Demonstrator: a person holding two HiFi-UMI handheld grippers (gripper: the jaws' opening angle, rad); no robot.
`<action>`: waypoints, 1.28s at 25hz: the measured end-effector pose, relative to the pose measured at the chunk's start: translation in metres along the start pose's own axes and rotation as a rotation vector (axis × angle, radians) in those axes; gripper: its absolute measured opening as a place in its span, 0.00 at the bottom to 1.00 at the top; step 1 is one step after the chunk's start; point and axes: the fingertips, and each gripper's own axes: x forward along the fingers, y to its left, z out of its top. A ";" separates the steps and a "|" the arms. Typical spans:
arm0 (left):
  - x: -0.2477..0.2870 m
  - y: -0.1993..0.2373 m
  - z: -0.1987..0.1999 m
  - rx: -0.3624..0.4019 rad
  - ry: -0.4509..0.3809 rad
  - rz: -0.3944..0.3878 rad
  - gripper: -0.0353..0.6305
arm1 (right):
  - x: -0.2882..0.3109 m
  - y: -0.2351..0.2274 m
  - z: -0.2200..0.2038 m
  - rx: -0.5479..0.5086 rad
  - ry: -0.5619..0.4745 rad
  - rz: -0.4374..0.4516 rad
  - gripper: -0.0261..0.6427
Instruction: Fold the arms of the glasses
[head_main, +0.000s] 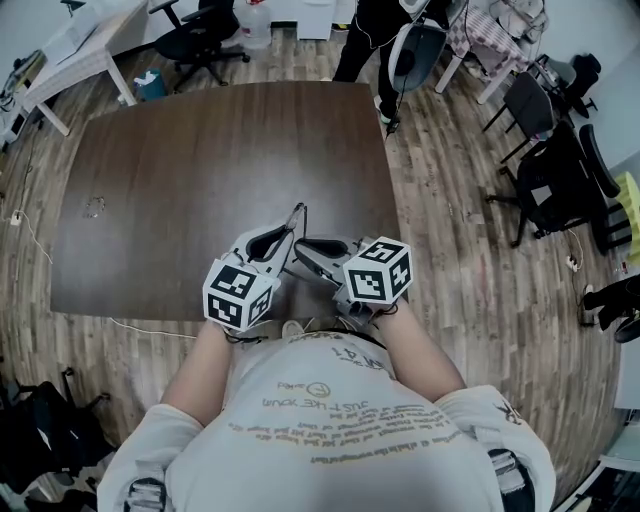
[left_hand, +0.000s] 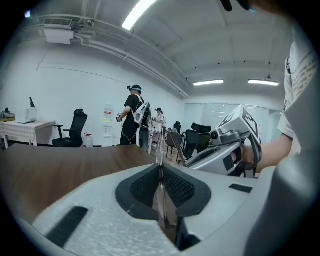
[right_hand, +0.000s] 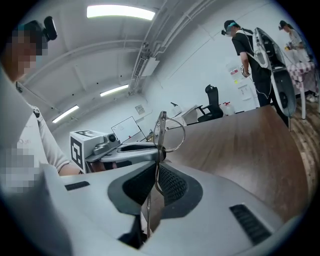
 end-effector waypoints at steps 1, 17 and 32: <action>0.000 -0.001 0.001 -0.011 -0.004 -0.010 0.12 | -0.001 0.001 0.001 -0.006 -0.003 0.011 0.08; -0.011 -0.001 0.017 -0.192 -0.088 -0.157 0.12 | -0.014 0.026 0.020 -0.123 -0.056 0.223 0.09; -0.010 -0.006 0.014 -0.160 -0.070 -0.163 0.12 | -0.016 0.020 0.020 -0.131 -0.083 0.174 0.10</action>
